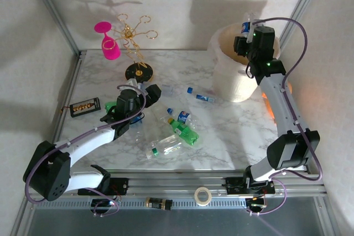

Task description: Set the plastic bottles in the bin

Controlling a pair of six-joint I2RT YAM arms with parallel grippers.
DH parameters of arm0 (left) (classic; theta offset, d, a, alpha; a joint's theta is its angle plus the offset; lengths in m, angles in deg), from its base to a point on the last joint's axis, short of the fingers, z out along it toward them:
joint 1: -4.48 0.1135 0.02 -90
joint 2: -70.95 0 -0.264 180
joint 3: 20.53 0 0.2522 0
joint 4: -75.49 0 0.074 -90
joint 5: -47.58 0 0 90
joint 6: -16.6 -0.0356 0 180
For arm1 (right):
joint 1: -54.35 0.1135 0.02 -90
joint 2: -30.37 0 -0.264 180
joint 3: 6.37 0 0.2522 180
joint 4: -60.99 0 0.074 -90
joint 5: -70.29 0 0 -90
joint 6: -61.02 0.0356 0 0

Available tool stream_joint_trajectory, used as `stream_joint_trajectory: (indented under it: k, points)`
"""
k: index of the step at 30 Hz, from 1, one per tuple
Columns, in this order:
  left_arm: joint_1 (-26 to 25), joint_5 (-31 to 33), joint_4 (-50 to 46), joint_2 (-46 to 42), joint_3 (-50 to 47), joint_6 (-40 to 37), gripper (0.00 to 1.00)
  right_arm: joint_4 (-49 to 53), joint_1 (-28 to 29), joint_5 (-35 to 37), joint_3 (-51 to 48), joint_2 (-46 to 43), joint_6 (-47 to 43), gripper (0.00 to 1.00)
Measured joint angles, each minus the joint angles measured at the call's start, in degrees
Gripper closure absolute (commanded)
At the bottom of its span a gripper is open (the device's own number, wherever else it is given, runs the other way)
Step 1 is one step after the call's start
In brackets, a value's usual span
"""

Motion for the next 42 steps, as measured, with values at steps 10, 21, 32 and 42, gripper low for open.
stream_joint_trajectory:
  k: [10,21,32,42]
  points:
    - [0.0,0.1,-0.3,-0.1,0.0,0.0,0.00,1.2,-0.1,-0.2,0.3,1.2,0.7,0.11]
    - [0.0,0.7,-0.2,-0.1,0.0,0.0,0.00,1.2,-0.1,-1.3,0.7,-0.7,0.9,0.01]
    - [0.0,3.9,0.9,-2.6,-1.2,0.5,0.00,-5.0,3.7,-11.4,-6.1,-16.9,1.4,0.01]
    - [0.7,10.2,1.9,-9.3,-5.5,2.4,0.00,-5.3,16.2,-19.6,-13.1,-16.1,0.1,0.01]
